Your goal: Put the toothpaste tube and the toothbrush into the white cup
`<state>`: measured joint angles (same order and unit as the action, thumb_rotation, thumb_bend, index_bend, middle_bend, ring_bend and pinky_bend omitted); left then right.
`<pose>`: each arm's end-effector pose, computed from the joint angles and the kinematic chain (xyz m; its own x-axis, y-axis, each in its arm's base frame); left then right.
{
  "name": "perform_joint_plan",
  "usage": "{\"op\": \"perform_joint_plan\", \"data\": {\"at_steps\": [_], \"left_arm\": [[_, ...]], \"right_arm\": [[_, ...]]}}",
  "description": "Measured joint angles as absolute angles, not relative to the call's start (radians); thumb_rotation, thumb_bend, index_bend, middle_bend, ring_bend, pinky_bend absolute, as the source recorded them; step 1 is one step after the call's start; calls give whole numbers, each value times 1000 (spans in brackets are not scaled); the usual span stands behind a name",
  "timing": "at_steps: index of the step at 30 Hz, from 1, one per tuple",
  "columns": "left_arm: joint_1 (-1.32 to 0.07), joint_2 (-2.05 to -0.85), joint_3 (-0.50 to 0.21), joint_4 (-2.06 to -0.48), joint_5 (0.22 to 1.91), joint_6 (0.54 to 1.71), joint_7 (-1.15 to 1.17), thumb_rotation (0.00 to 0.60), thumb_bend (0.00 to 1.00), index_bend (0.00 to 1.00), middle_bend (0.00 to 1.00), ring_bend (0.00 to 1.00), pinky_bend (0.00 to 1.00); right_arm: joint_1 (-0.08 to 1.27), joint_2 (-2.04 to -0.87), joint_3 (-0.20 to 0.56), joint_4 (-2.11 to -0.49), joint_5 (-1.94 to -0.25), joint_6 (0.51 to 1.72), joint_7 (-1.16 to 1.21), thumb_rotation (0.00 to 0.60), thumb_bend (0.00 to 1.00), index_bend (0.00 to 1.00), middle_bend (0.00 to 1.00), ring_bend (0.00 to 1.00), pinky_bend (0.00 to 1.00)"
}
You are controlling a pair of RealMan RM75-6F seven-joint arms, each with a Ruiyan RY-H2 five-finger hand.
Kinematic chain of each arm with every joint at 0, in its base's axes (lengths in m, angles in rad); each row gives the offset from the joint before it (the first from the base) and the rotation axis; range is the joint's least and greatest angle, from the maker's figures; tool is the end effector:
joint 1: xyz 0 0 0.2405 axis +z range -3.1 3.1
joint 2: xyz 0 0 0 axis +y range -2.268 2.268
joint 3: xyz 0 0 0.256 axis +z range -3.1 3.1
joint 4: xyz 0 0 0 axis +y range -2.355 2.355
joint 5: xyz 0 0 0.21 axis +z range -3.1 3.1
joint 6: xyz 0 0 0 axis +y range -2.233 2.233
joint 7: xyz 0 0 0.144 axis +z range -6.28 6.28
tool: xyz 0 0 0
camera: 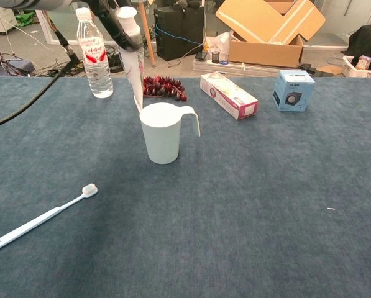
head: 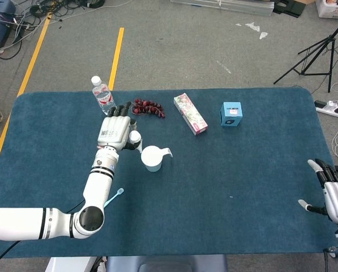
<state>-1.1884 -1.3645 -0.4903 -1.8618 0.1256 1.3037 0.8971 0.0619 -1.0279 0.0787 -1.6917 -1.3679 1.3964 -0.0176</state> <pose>0.0015 0.3871 0.0741 0.3882 0.2130 0.8966 0.9216 -0.0802 -0.3799 -0.3251 -0.1775 0.1801 0.3978 -0.0718 0.9146 -0.9048 0.1342 0.4041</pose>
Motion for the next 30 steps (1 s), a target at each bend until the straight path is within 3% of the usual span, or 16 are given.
{"op": "perform_joint_plan", "data": {"at_steps": [15, 30], "left_arm": [[-1224, -1322, -536, -1929, 69, 1339, 896, 600, 701, 724, 0, 0, 20], [-1278, -1313, -587, -1946, -54, 1296, 859, 600, 701, 724, 0, 0, 21]], "right_arm": [[74, -1037, 76, -1687, -1362, 1374, -32, 600, 16, 145, 113, 114, 366], [75, -1034, 75, -1689, -1365, 1376, -22, 600, 16, 145, 113, 114, 366]]}}
